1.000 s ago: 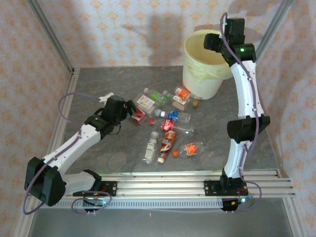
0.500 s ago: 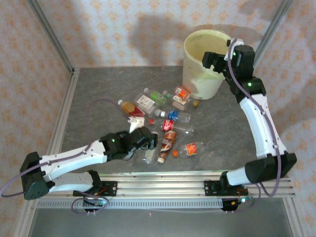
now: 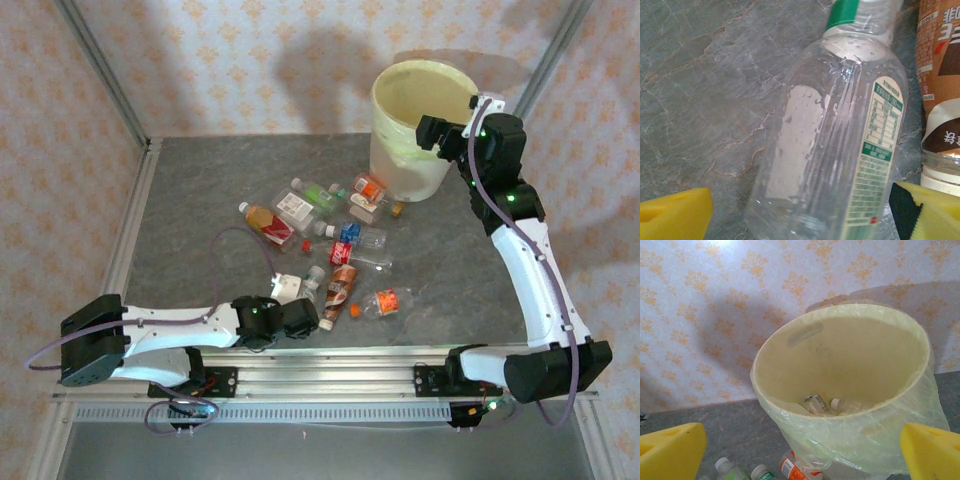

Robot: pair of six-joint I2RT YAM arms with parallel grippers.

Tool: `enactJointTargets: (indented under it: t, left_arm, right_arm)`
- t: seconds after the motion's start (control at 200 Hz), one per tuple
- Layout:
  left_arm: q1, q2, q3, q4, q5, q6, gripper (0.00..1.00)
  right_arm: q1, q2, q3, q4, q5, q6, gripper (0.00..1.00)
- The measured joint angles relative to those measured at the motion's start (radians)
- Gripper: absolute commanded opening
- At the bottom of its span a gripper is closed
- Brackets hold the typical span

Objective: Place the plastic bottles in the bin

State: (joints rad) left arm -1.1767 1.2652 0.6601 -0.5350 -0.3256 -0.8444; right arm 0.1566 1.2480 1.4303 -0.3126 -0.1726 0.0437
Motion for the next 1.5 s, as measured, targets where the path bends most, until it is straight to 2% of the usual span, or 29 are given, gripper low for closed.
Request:
enactJointTargets:
  t: [0.18, 0.375, 0.455, 0.585, 0.881, 1.136, 1.316, 1.501]
  left_arm:
    - [0.0, 0.011, 0.0, 0.068, 0.022, 0.009, 0.98]
    - [0.001, 0.144, 0.014, 0.101, 0.031, 0.027, 0.95]
    - [0.005, 0.172, 0.014, 0.103, 0.032, 0.036, 0.9]
    - [0.033, 0.176, 0.014, 0.117, 0.037, 0.043, 0.77]
    - [0.092, 0.076, -0.041, 0.222, 0.134, 0.092, 0.58]
    - [0.116, 0.072, -0.041, 0.225, 0.139, 0.121, 0.44]
    - [0.12, 0.015, -0.027, 0.203, 0.139, 0.144, 0.42]
    - [0.145, -0.082, 0.088, 0.19, 0.147, 0.201, 0.43]
  right_arm:
    - [0.0, 0.002, 0.0, 0.0, 0.0, 0.0, 0.99]
    - [0.0, 0.003, 0.0, -0.001, 0.0, 0.0, 0.99]
    - [0.0, 0.003, 0.0, -0.003, 0.0, 0.0, 0.99]
    - [0.0, 0.004, 0.0, -0.013, 0.0, 0.0, 0.99]
    - [0.0, 0.006, -0.014, -0.039, -0.008, 0.0, 0.99]
    - [0.0, 0.004, -0.075, -0.066, -0.046, -0.019, 0.99]
    - [0.0, -0.036, -0.155, -0.068, -0.12, -0.03, 0.99]
    - [0.0, -0.098, -0.219, -0.048, -0.2, 0.009, 0.99]
